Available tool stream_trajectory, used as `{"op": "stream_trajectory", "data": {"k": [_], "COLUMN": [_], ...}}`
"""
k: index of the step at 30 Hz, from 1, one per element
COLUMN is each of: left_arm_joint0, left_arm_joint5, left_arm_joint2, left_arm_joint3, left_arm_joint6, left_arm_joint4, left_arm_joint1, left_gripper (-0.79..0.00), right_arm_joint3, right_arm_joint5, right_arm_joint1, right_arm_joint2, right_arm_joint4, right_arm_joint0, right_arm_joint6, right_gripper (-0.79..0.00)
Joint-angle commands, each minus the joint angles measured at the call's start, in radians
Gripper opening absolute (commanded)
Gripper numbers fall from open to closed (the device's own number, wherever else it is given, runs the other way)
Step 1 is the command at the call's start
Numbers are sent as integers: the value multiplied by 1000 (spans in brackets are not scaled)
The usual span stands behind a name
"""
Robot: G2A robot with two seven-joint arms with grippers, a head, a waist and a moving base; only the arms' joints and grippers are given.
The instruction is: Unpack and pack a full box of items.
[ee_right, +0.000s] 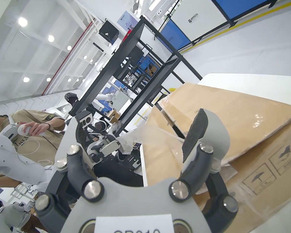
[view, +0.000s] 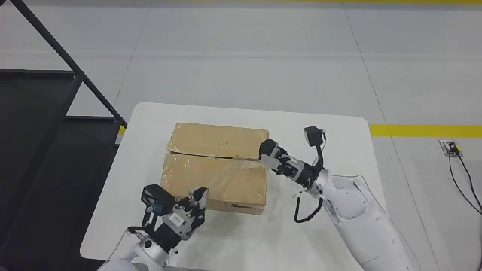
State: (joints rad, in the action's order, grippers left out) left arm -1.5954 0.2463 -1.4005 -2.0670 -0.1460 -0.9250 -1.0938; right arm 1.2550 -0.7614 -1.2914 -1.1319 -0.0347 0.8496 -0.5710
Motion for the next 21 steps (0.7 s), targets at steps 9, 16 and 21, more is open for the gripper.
{"op": "stream_trajectory", "data": {"k": [9,16,21], "left_arm_joint0": [57,93,118], "left_arm_joint5": [44,34,21], "left_arm_joint2": [-59,-71,-75], "left_arm_joint3": [34,66,91], "left_arm_joint6": [-208,-298,-338], "left_arm_joint4": [392,541,613], "left_arm_joint1": [2,3,3], "left_gripper": [-785,-785,-785], "right_arm_joint3": [-20,-77,-125], "right_arm_joint5": [77,91,98], "right_arm_joint1": [0,-15,-29], "right_arm_joint2": [54,115,150], "right_arm_joint4": [84,90,102], "right_arm_joint0": [-64,-116,-152], "right_arm_joint6": [-188,-215,-195], "right_gripper": [0,0,0]}}
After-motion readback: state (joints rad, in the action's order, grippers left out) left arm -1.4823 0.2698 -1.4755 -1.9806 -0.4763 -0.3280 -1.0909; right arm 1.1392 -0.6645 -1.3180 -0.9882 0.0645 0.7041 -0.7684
